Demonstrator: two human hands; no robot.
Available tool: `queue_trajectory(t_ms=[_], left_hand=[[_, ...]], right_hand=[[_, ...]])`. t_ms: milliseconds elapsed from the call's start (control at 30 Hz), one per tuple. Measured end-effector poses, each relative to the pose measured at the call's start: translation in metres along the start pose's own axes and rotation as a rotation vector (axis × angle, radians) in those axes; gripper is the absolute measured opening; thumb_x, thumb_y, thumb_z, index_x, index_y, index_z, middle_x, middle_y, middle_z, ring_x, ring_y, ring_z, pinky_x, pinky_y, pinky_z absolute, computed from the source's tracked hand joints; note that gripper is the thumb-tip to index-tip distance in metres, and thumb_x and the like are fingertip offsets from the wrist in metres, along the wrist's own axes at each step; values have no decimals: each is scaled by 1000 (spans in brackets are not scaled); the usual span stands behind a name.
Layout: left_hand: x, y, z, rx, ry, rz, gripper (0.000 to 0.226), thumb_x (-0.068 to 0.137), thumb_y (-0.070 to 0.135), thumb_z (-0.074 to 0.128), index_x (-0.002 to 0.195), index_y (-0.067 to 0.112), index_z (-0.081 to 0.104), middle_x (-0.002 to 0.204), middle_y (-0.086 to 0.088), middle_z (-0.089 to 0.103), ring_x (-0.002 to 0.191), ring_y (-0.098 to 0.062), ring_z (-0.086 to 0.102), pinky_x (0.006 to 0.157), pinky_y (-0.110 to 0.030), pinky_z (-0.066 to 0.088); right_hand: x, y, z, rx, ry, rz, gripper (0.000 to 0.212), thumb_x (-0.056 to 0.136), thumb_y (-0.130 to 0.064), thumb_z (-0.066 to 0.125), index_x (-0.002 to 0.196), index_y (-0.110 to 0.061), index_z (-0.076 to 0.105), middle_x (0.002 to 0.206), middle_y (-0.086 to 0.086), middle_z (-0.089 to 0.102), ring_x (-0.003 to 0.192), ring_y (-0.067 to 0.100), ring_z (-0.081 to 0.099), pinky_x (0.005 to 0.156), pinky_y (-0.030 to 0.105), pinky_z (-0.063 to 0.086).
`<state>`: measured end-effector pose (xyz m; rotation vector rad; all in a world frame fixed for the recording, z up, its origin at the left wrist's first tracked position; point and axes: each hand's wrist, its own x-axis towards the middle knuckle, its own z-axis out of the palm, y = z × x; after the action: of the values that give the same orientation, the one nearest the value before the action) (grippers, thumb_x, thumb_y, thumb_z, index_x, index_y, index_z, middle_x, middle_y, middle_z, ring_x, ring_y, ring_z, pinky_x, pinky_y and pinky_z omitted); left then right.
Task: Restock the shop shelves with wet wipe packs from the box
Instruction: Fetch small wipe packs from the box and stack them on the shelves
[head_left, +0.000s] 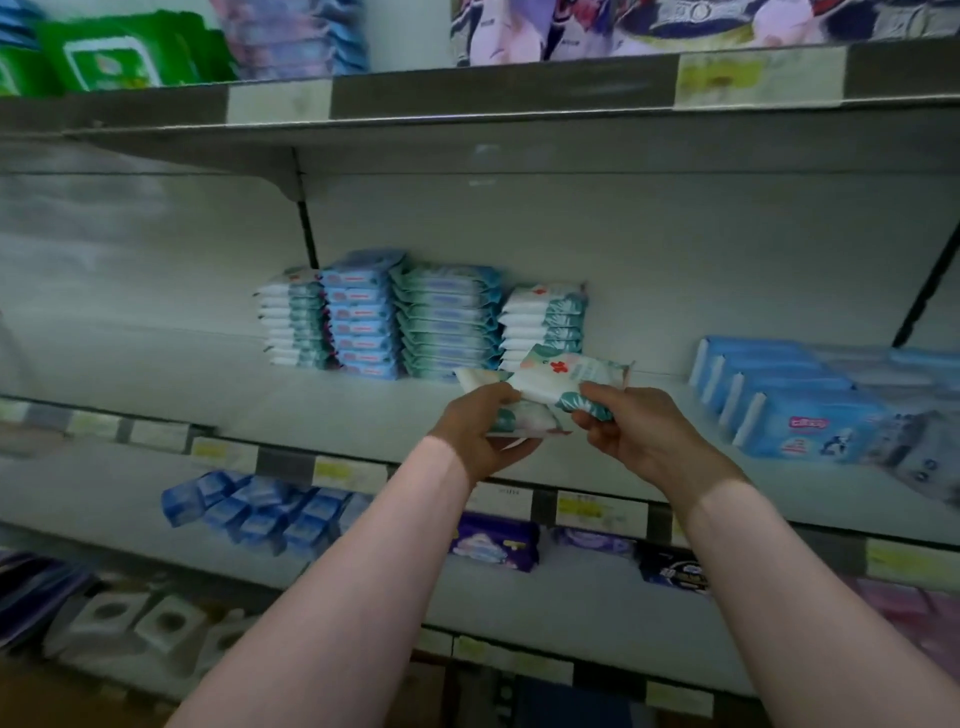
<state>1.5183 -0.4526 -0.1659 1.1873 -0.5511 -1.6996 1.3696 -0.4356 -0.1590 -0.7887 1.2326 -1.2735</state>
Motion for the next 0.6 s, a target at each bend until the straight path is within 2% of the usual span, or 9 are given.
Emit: queue_trajectory(t_ms=[133, 233, 300, 500, 600], left_hand=[[23, 4, 10, -3, -46, -22, 19, 90, -1, 52, 109, 3, 52, 99, -21, 59, 80, -32, 61, 52, -43, 56], [38, 4, 15, -3, -61, -43, 11, 92, -1, 52, 102, 2, 54, 96, -21, 59, 79, -33, 61, 62, -41, 51], [48, 5, 19, 0, -70, -57, 6, 92, 0, 53, 98, 2, 55, 94, -21, 60, 79, -33, 61, 63, -41, 51], [72, 5, 33, -28, -70, -73, 4, 91, -1, 55, 93, 2, 55, 97, -22, 60, 78, -33, 62, 65, -42, 52], [82, 5, 38, -24, -63, -84, 7, 90, -1, 55, 95, 2, 56, 100, -22, 61, 79, -33, 63, 63, -41, 52]], right_hand=[[24, -2, -12, 89, 58, 17, 9, 90, -10, 64, 84, -6, 58, 76, 11, 65, 49, 7, 61, 43, 16, 51], [45, -3, -25, 159, 106, 54, 9, 93, -9, 60, 86, -5, 55, 77, 13, 64, 42, 8, 61, 43, 19, 52], [60, -3, -36, 185, 139, 76, 11, 96, -8, 54, 86, -5, 53, 78, 15, 63, 40, 9, 61, 42, 19, 51], [105, 0, -64, 124, 198, 139, 8, 99, -2, 41, 99, -1, 49, 79, 17, 60, 35, 9, 56, 39, 19, 50], [127, 3, -71, 52, 232, 161, 13, 99, 0, 39, 106, -2, 50, 78, 16, 60, 40, 10, 56, 38, 18, 48]])
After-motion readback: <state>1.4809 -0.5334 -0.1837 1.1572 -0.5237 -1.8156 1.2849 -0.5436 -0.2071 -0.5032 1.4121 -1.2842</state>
